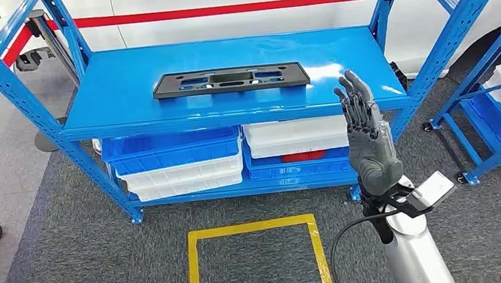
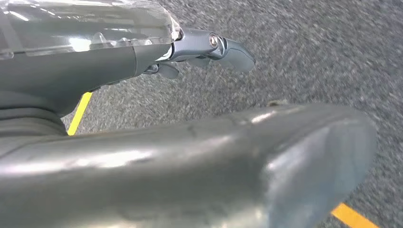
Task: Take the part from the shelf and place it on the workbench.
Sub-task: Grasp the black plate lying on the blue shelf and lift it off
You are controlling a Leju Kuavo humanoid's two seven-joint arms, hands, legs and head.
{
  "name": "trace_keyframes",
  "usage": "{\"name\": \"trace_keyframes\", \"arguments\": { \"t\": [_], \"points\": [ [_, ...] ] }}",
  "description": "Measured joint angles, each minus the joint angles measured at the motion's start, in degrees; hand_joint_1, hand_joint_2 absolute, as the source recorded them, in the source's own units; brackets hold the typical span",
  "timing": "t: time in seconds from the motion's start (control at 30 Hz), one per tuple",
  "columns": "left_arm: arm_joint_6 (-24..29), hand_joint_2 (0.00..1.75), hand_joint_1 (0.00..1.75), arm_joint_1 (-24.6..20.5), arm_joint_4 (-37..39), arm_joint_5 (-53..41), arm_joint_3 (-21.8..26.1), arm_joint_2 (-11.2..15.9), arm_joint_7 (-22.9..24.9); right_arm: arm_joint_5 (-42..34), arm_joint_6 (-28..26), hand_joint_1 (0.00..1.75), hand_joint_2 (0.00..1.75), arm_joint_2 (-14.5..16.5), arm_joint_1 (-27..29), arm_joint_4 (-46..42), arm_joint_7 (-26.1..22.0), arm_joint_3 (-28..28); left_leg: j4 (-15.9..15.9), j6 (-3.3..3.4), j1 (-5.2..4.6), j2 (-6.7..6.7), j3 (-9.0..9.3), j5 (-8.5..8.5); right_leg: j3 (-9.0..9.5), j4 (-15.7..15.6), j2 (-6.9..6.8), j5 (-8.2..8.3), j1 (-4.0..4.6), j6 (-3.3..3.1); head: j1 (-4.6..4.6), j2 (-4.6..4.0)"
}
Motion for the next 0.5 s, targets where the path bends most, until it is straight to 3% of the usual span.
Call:
{"name": "trace_keyframes", "arguments": {
  "t": [0.1, 0.2, 0.23, 0.3, 0.33, 0.37, 0.4, 0.47, 0.5],
  "points": [
    [-0.06, 0.0, 0.0, -0.03, 0.02, -0.01, 0.0, -0.07, 0.04, 0.05, -0.05, 0.0, 0.0, -0.03, 0.05, -0.01, -0.01, 0.01, -0.08, -0.61, 0.0, 0.1, 0.14, -0.39, 0.19, -0.42, 0.05, -0.54, 0.17, -0.14, 0.0, 0.0],
    [-0.11, 0.0, 0.0, -0.15, 0.03, 0.02, -0.01, -0.06, 0.13, 0.04, 0.01, 0.0, 0.0, -0.09, 0.13, -0.17, -0.05, 0.04, 1.51, -1.54, 0.18, 0.27, -0.12, -1.77, 1.12, -1.18, 0.18, -0.88, -0.31, -0.81, -0.02, 0.0],
    [-0.14, 0.0, 0.0, -0.18, 0.04, 0.03, -0.01, -0.04, 0.15, 0.04, 0.06, 0.0, 0.0, -0.1, 0.16, -0.25, -0.05, 0.08, 4.01, -1.85, 0.27, 0.27, -1.26, -2.95, 1.59, -1.44, 0.15, -1.06, -0.5, -1.04, -0.02, 0.0],
    [-0.16, 0.0, 0.0, -0.12, 0.04, 0.08, -0.01, -0.02, 0.17, 0.03, 0.15, 0.0, 0.0, -0.12, 0.26, -0.31, -0.04, 0.19, 11.73, -2.41, 0.58, 0.26, -5.58, -5.79, 2.27, -1.5, 0.1, -1.67, -0.47, -1.32, -0.02, 0.0],
    [-0.16, 0.0, 0.0, -0.04, 0.04, 0.1, 0.0, -0.03, 0.17, 0.02, 0.2, 0.0, 0.0, -0.13, 0.36, -0.29, -0.02, 0.27, 14.98, -2.66, 0.74, 0.27, -7.76, -6.44, 2.62, -1.49, 0.12, -2.02, -0.47, -1.31, -0.02, 0.0],
    [-0.16, 0.0, 0.0, 0.06, 0.05, 0.11, 0.01, -0.04, 0.18, 0.02, 0.25, 0.0, 0.0, -0.13, 0.44, -0.28, -0.02, 0.38, 16.4, -2.84, 0.9, 0.27, -9.13, -5.94, 3.07, -1.49, 0.17, -2.4, -0.48, -1.25, -0.02, 0.0],
    [-0.16, 0.0, 0.0, 0.15, 0.05, 0.13, 0.01, -0.06, 0.18, -0.02, 0.28, 0.0, 0.0, -0.13, 0.48, -0.26, -0.01, 0.48, 15.48, -2.93, 1.04, 0.28, -9.36, -4.22, 3.62, -1.48, 0.22, -2.8, -0.5, -1.14, -0.02, 0.0],
    [-0.11, 0.0, 0.0, 0.24, 0.07, 0.13, 0.01, -0.05, 0.18, -0.08, 0.31, 0.0, 0.0, -0.13, 0.51, -0.25, -0.01, 0.61, 8.2, -2.82, 1.21, 0.33, -7.03, 1.03, 4.9, -1.48, 0.27, -3.72, -0.54, -0.77, -0.02, 0.0],
    [-0.09, 0.0, 0.0, 0.23, 0.07, 0.13, 0.0, -0.03, 0.18, -0.11, 0.3, 0.0, 0.0, -0.13, 0.48, -0.25, -0.01, 0.62, 4.52, -2.62, 1.11, 0.36, -5.56, 2.71, 5.39, -1.46, 0.28, -4.17, -0.47, -0.48, -0.02, 0.0]
  ]
}}
